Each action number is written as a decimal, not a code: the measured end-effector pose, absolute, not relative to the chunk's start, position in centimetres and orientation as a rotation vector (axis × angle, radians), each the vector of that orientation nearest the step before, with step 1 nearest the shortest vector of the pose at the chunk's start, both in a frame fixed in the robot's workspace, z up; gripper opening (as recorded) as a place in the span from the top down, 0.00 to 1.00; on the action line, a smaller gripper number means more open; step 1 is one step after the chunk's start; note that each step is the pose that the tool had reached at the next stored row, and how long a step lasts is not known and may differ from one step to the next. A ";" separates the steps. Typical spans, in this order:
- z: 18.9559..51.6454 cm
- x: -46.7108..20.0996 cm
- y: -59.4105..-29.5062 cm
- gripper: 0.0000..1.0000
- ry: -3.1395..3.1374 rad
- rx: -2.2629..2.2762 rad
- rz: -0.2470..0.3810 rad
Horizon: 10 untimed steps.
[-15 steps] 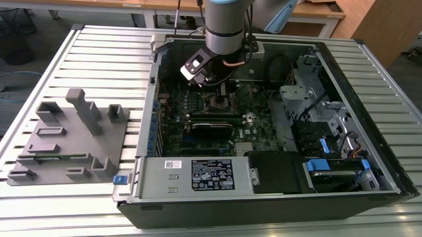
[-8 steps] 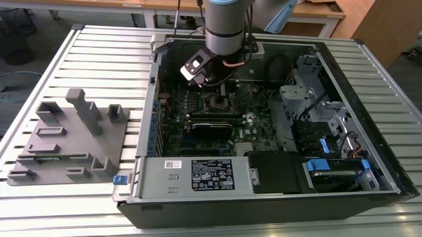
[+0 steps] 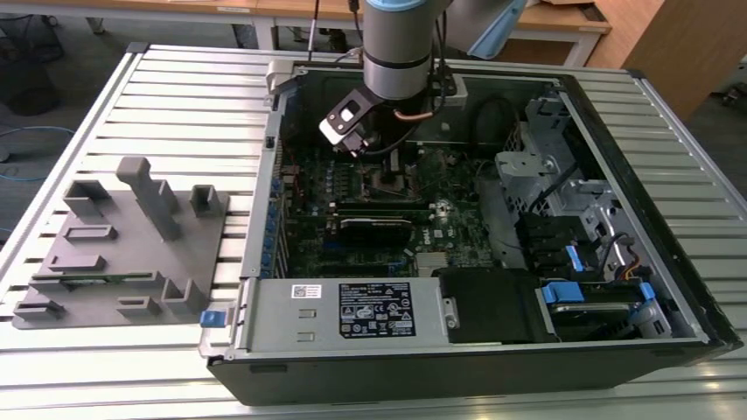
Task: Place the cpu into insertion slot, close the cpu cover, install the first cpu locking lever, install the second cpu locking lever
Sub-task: 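Place the cpu into insertion slot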
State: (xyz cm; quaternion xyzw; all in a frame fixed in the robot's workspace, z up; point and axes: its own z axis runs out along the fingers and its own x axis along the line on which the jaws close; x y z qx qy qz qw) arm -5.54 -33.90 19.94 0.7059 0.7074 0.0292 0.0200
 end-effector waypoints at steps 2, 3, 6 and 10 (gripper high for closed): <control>19.9 -5.5 -33.9 0.89 2.195 2.190 0.091; 19.9 -5.5 -33.9 0.89 2.195 2.190 0.090; 19.8 -5.5 -33.9 0.89 2.195 2.190 0.090; 19.8 -5.5 -33.9 0.89 2.195 2.190 0.091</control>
